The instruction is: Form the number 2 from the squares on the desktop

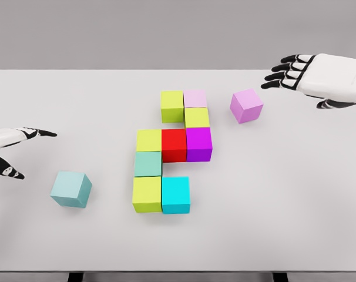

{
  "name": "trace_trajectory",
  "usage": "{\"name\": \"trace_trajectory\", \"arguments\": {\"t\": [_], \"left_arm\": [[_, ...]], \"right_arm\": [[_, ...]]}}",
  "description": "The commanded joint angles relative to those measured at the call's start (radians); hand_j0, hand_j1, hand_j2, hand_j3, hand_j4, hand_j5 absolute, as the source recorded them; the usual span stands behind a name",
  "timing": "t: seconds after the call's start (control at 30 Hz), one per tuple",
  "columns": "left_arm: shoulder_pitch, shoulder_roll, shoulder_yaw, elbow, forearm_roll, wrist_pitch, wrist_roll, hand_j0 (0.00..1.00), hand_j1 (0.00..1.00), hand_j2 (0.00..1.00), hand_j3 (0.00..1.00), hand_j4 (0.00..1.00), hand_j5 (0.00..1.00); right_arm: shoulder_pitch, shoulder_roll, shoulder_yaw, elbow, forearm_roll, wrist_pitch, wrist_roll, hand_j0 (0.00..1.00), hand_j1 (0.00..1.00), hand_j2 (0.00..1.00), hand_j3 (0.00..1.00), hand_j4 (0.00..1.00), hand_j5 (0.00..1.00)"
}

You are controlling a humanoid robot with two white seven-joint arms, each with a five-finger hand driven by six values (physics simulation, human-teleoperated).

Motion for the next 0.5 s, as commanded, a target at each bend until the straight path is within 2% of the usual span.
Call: {"name": "trace_trajectory", "arguments": {"t": [0.0,0.07,0.17,0.2,0.23,0.27,0.3,0.4,0.47], "left_arm": [[0.0,0.013,0.001,-0.011,0.016,0.002,-0.009,1.0,1.0,1.0,1.0,1.0,1.0],[0.008,0.055,-0.003,-0.06,0.016,0.002,-0.009,1.0,1.0,1.0,1.0,1.0,1.0],[0.011,0.122,-0.045,-0.117,0.076,0.002,-0.009,1.0,1.0,1.0,1.0,1.0,1.0],[0.014,0.144,-0.063,-0.134,0.09,0.002,-0.004,1.0,1.0,1.0,1.0,1.0,1.0],[0.015,0.147,-0.097,-0.142,0.151,0.002,-0.001,1.0,1.0,1.0,1.0,1.0,1.0],[0.015,0.142,-0.103,-0.145,0.177,0.002,0.001,1.0,1.0,1.0,1.0,1.0,1.0],[0.017,0.136,-0.108,-0.166,0.176,0.002,-0.001,1.0,1.0,1.0,1.0,1.0,1.0],[0.015,0.134,-0.118,-0.29,0.167,0.002,0.001,1.0,1.0,1.0,1.0,1.0,1.0],[0.015,0.133,-0.117,-0.358,0.156,0.039,0.002,1.0,1.0,1.0,1.0,1.0,1.0]], "right_arm": [[0.0,0.0,-0.001,-0.001,-0.004,0.003,0.0,1.0,1.0,1.0,1.0,1.0,1.0],[0.0,0.0,0.0,0.009,-0.009,0.003,0.0,1.0,1.0,1.0,1.0,1.0,1.0],[-0.008,-0.002,-0.001,0.048,-0.02,0.003,0.0,1.0,1.0,1.0,1.0,1.0,1.0],[-0.009,0.0,-0.006,0.094,-0.041,0.003,0.0,1.0,1.0,1.0,1.0,1.0,1.0],[-0.012,0.003,0.0,0.16,-0.069,0.003,0.0,1.0,1.0,1.0,1.0,1.0,1.0],[-0.012,0.006,0.005,0.212,-0.087,0.003,0.0,1.0,1.0,1.0,1.0,1.0,1.0],[-0.014,0.008,0.009,0.243,-0.099,0.003,0.0,1.0,1.0,1.0,1.0,1.0,1.0],[-0.043,0.031,0.092,0.233,-0.09,0.003,0.0,1.0,1.0,1.0,1.0,1.0,1.0],[-0.044,0.044,0.106,0.202,-0.092,0.003,0.0,1.0,1.0,1.0,1.0,1.0,1.0]]}}
